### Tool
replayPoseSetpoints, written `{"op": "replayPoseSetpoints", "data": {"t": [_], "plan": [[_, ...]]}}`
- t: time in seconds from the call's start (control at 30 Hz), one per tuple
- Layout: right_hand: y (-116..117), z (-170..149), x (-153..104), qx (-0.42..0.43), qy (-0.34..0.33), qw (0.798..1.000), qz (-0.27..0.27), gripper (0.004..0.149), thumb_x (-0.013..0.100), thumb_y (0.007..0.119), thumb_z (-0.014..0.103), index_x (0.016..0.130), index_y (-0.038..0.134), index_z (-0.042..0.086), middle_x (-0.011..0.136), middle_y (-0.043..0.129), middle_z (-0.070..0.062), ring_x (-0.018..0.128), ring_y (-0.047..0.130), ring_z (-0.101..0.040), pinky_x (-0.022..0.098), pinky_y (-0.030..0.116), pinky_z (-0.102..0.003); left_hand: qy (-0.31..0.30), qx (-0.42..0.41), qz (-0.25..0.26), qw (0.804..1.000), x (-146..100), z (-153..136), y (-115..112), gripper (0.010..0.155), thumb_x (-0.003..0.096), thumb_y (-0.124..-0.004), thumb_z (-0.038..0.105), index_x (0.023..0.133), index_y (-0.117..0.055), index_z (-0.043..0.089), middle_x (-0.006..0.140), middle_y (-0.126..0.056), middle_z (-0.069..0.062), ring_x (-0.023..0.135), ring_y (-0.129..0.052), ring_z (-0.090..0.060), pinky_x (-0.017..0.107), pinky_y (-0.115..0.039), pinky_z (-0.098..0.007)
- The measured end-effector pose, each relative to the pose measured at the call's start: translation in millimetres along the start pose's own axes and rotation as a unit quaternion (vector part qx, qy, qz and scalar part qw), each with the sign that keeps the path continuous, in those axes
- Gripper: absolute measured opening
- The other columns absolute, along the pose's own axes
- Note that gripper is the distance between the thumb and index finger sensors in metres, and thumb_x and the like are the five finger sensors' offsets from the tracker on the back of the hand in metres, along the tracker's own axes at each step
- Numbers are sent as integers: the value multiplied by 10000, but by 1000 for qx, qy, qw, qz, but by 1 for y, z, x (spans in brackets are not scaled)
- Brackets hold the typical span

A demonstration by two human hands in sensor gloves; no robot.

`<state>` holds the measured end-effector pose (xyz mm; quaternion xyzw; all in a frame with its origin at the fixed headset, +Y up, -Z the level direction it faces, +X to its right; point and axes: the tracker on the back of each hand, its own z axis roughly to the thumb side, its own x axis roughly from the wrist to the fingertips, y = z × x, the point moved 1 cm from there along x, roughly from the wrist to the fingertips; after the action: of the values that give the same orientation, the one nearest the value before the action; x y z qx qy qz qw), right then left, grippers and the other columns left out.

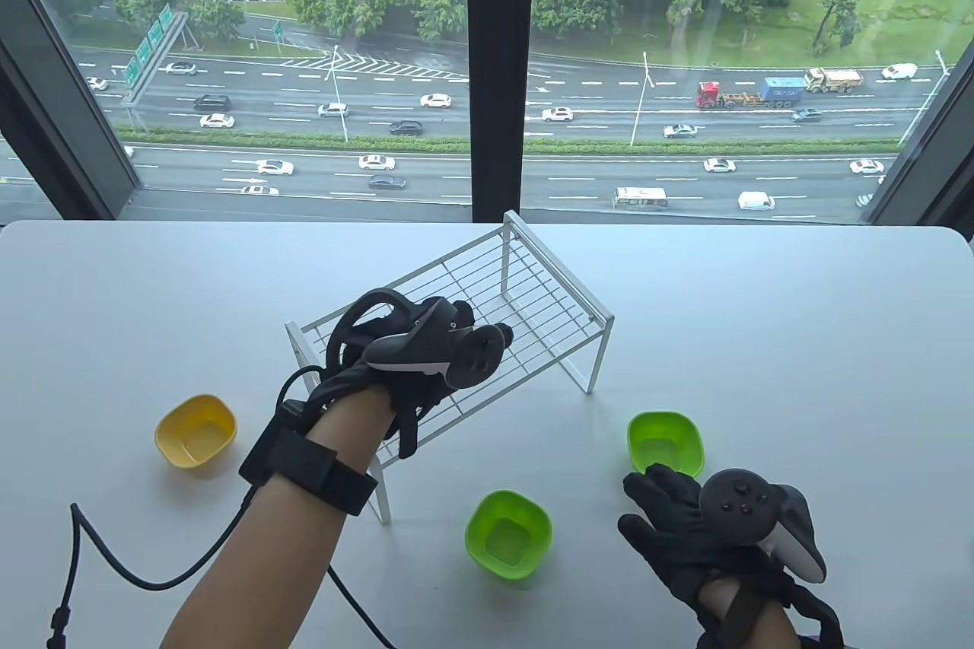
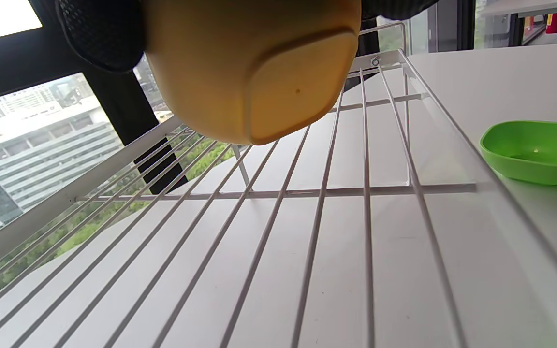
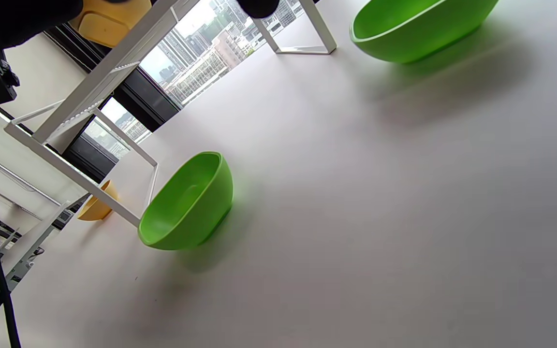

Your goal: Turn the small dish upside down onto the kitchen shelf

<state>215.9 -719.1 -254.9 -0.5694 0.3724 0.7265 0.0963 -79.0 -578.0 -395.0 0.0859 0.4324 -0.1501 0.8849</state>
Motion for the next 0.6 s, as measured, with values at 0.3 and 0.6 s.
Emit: {"op": "replayPoseSetpoints", "data": {"t": [0.3, 0.6], "plan": [[3, 2, 2, -6, 2, 1000, 15, 783, 523, 572, 680, 1125, 384, 215, 1191, 228, -178, 1046, 190, -453, 701, 179, -666, -7, 2, 1, 1000, 18, 5, -7, 622, 478, -603, 502, 1077, -446, 448, 921, -728, 4, 805, -843, -240, 666, -773, -635], [3, 3, 2, -8, -1, 1000, 15, 786, 523, 571, 682, 1125, 382, 214, 1191, 235, -180, 1045, 196, -456, 702, 185, -666, 5, -8, -21, 1000, 28, -4, 34, 642, 469, -612, 527, 1088, -454, 454, 924, -728, -13, 808, -831, -273, 660, -765, -654]]}}
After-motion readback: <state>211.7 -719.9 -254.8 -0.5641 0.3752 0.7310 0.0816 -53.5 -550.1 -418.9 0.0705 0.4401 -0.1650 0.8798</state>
